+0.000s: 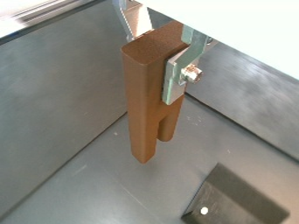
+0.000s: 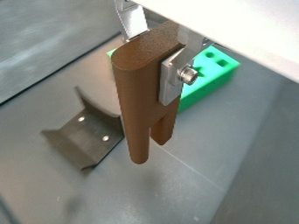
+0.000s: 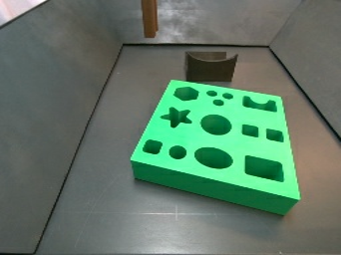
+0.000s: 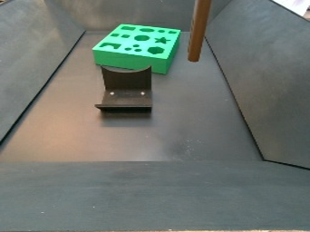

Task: Pick up the square-circle object. Move up. Rotate the square-circle object. Move to above the board. Insert the square-circle object.
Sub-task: Rotate the square-circle object.

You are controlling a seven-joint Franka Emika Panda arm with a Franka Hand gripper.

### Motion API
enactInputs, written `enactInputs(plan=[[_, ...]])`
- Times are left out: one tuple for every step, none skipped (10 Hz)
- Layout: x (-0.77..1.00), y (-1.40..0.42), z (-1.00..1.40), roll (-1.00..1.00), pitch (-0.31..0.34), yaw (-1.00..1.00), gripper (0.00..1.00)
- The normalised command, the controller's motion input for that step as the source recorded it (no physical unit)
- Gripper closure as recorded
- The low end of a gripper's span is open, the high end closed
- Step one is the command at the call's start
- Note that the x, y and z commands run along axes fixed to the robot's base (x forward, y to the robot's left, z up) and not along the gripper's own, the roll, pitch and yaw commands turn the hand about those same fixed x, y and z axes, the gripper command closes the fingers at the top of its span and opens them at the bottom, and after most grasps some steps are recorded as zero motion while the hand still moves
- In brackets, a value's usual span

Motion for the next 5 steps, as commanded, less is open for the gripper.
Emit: enactInputs(plan=[[0.02, 0.00, 0.01, -0.02, 0.135, -1.00, 1.00], [0.03, 0.01, 0.02, -0.02, 0.146, -1.00, 1.00], [0.04, 0.01, 0.01, -0.02, 0.160, -0.86, 1.00], [0.04, 0.01, 0.01, -0.02, 0.149, -0.70, 1.00], [0.05, 0.01, 0.01, -0.02, 0.118, -0.40, 1.00]])
